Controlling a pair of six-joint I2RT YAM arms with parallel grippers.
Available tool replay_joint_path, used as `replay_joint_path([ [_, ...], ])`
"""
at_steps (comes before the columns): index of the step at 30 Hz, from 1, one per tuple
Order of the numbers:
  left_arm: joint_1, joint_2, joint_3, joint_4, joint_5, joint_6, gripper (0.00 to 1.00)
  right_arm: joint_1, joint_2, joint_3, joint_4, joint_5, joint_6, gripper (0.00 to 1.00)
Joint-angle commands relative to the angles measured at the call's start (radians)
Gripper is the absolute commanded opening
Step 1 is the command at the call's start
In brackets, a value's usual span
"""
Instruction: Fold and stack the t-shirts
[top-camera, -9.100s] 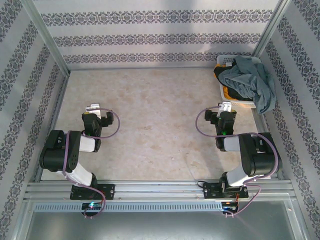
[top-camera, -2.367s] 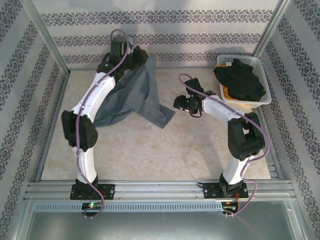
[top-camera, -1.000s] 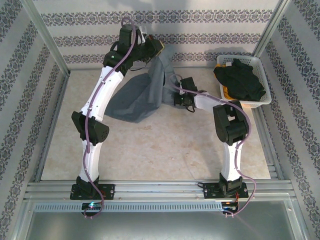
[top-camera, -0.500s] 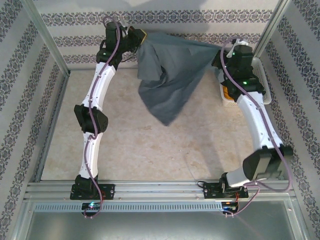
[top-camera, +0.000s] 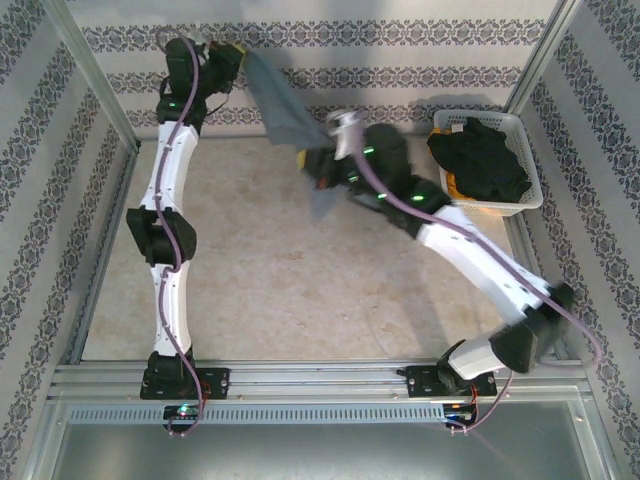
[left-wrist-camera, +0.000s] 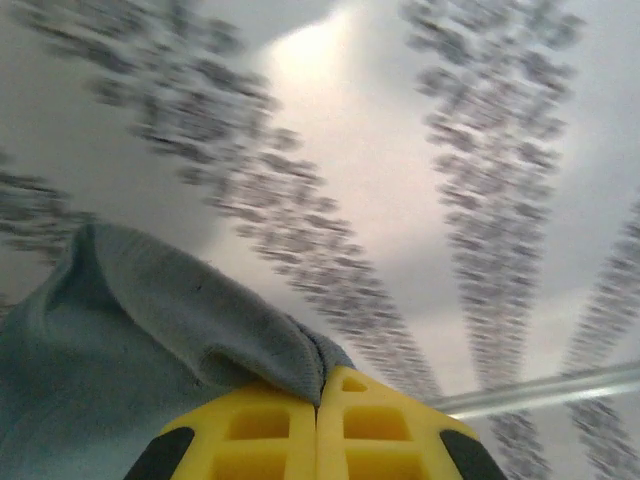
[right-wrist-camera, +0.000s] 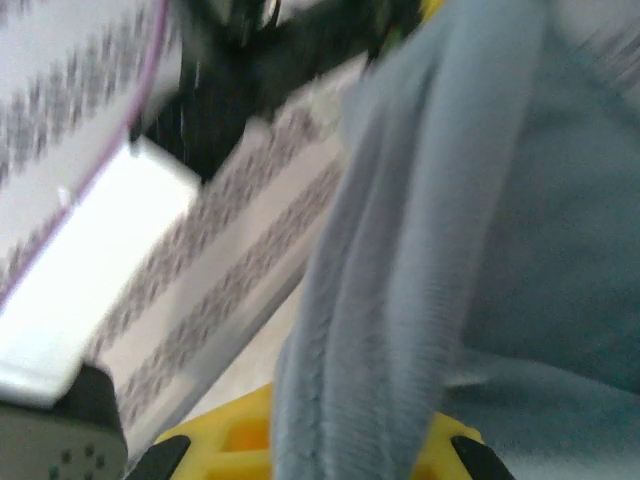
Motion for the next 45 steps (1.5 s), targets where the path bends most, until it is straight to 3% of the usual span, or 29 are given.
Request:
replay_joint_path([
  [1,0.037,-0.079,-0.15,-0.259,-0.116,0.256,0.27,0.103,0.219,0.005,0.003,-0.156,0.073,0.14],
  [3,0.045,-0.119,-0.223,-0.447,-0.251,0.361,0.58,0.131,0.355,0.079,-0.044,-0.274,0.1,0.37],
  [5,0.053,-0.181,-0.323,-0.589,-0.429,0.438,0.77,0.151,0.444,0.135,-0.088,-0.359,0.108,0.48],
  [7,0.055,-0.27,-0.491,-0.618,-0.541,0.466,0.8,0.149,0.445,0.124,-0.084,-0.367,0.115,0.53],
  [9,0.056,-0.392,-0.686,-0.558,-0.584,0.473,0.81,0.129,0.402,0.086,-0.084,-0.324,0.112,0.56],
  [15,0.053,-0.648,-1.082,-0.462,-0.519,0.432,0.78,-0.066,0.251,-0.1,-0.083,-0.192,0.147,0.51],
  [20,0.038,-0.805,-1.34,-0.493,-0.392,0.332,0.65,-0.245,0.192,-0.206,-0.145,-0.055,0.152,0.45],
  [26,0.035,-0.911,-1.59,-0.523,-0.344,0.32,0.55,-0.329,0.184,-0.202,-0.184,-0.003,0.131,0.45],
  [33,0.07,-0.761,-1.611,-0.418,-0.274,0.347,0.47,-0.331,0.196,-0.166,-0.189,-0.039,0.134,0.46],
  [39,0.07,-0.703,-1.595,-0.453,-0.341,0.367,0.42,-0.342,0.16,-0.18,-0.19,-0.029,0.142,0.46],
  [45,0.07,-0.672,-1.588,-0.43,-0.357,0.378,0.45,-0.351,0.144,-0.189,-0.19,-0.026,0.148,0.46],
])
